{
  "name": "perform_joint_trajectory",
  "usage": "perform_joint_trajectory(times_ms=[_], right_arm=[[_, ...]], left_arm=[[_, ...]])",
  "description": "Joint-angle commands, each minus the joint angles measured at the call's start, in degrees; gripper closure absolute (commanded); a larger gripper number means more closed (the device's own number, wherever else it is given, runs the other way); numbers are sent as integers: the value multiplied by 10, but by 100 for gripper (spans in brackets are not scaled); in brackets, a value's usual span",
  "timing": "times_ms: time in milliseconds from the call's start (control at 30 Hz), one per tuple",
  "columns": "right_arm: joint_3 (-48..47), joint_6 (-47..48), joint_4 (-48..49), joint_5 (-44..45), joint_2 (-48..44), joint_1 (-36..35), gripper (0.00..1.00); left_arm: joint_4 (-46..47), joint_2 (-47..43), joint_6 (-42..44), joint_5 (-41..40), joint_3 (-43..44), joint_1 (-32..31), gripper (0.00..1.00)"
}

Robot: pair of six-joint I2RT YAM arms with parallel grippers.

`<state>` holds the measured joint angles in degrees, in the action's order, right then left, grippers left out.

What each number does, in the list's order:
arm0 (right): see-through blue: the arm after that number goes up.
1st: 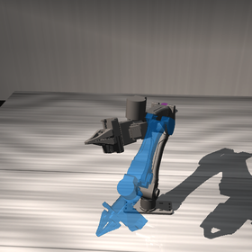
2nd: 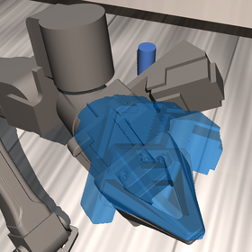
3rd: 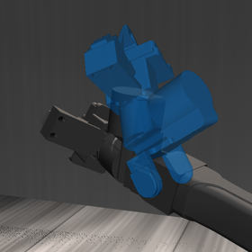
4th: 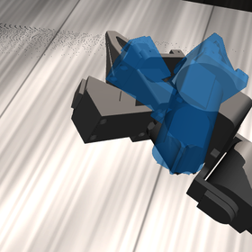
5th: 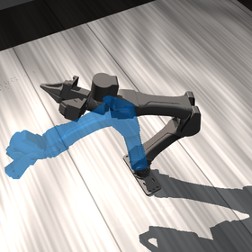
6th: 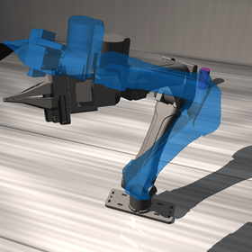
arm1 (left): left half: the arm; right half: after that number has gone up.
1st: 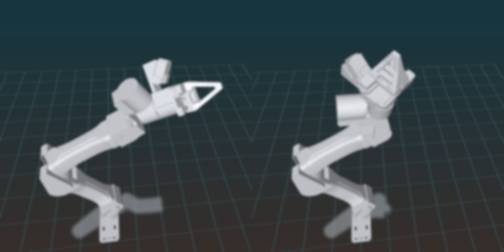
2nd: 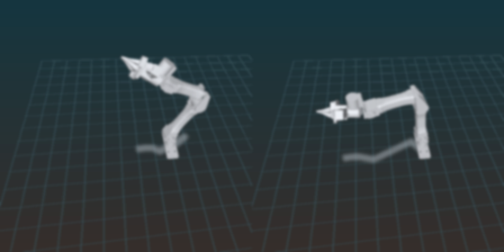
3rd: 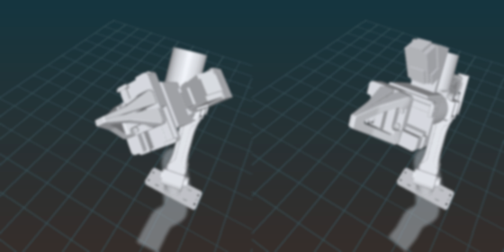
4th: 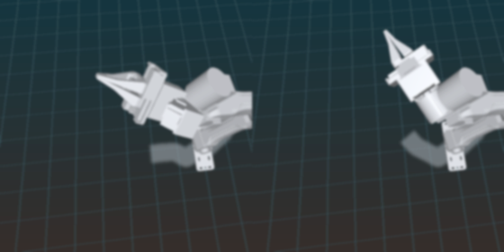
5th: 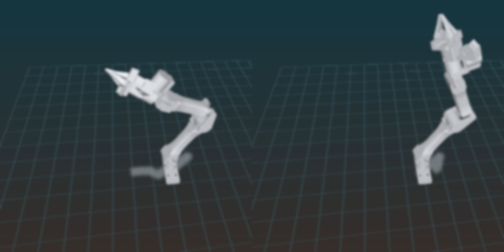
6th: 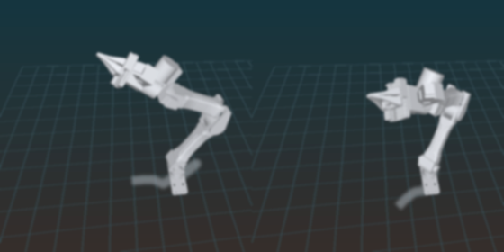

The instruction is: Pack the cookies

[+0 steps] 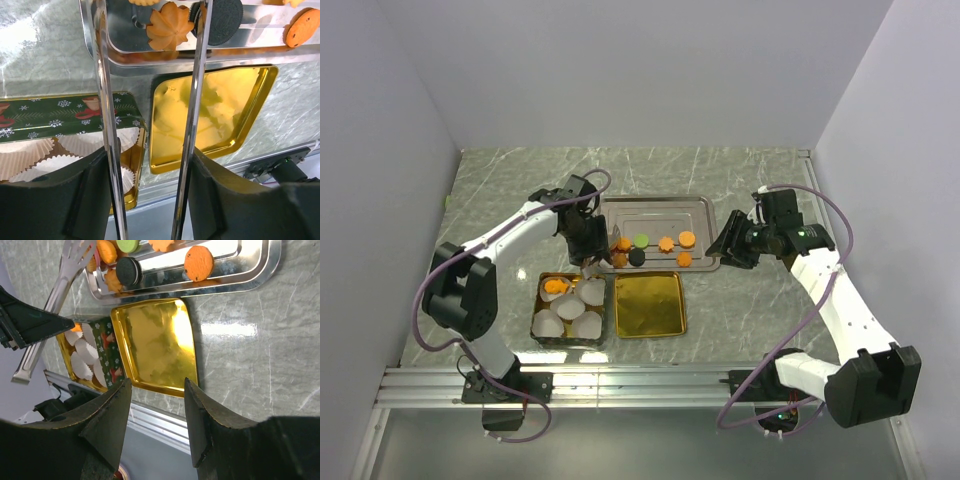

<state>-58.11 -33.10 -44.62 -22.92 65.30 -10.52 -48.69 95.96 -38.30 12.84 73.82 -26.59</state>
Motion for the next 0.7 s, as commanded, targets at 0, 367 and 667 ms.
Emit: perform_joint_trajectory(times_ms=[0, 367, 667], right_arm=[[-26, 10, 2, 5, 2, 0, 46], [-25, 17, -3, 3, 4, -1, 46], [-35, 19, -8, 2, 3, -1, 46]], left_arm=[[7, 3, 9, 12, 1, 1, 43], [7, 0, 5, 14, 2, 1, 54], [-53, -25, 4, -12, 104, 2, 56]])
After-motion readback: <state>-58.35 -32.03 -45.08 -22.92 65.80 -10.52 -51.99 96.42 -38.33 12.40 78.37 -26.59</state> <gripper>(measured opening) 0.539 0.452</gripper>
